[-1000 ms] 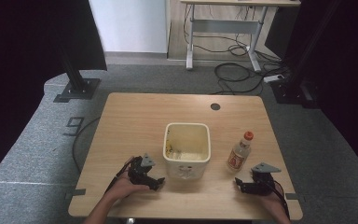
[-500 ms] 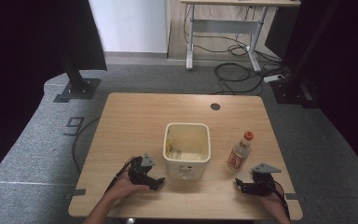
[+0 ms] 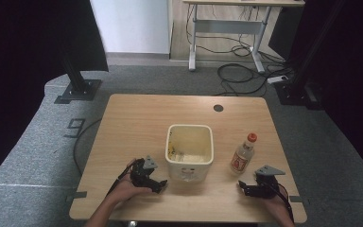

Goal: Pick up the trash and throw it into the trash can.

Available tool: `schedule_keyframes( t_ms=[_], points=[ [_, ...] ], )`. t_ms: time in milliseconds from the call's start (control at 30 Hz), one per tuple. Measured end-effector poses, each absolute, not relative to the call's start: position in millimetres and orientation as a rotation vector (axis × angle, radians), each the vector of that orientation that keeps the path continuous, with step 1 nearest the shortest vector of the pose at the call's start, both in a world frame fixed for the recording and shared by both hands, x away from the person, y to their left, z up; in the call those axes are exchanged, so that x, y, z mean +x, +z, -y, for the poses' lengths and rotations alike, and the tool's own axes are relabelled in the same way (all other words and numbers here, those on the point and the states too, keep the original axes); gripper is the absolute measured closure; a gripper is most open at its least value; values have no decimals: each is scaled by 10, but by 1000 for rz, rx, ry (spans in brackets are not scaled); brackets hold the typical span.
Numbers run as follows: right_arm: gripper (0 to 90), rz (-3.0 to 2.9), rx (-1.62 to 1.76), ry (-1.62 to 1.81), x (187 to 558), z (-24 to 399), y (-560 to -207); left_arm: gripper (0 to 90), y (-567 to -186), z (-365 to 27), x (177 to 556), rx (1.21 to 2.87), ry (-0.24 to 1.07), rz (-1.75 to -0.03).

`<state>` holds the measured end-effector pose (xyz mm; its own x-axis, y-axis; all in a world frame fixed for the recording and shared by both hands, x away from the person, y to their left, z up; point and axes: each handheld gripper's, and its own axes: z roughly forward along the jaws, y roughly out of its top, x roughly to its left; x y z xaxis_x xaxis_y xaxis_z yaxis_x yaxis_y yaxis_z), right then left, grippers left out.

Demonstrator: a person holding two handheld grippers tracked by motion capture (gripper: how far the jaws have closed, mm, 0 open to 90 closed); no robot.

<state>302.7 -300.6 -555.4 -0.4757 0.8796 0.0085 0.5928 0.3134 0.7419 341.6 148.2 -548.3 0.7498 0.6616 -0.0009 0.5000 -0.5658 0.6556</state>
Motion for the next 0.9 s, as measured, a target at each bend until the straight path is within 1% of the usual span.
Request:
schedule_keyframes(
  t_ms=[367, 733, 900],
  points=[
    [133, -2189, 1329, 957, 3026, 3006, -5536, 0, -5483, -1480, 3415, 2294, 323, -869],
    [137, -2155, 1311, 1012, 2939, 3071, -5364, 0, -5483, -1480, 3415, 2295, 323, -869],
    [157, -2118, 1290, 1027, 2907, 3092, -5302, 0, -5483, -1479, 3416, 2295, 322, -867]
  ],
)
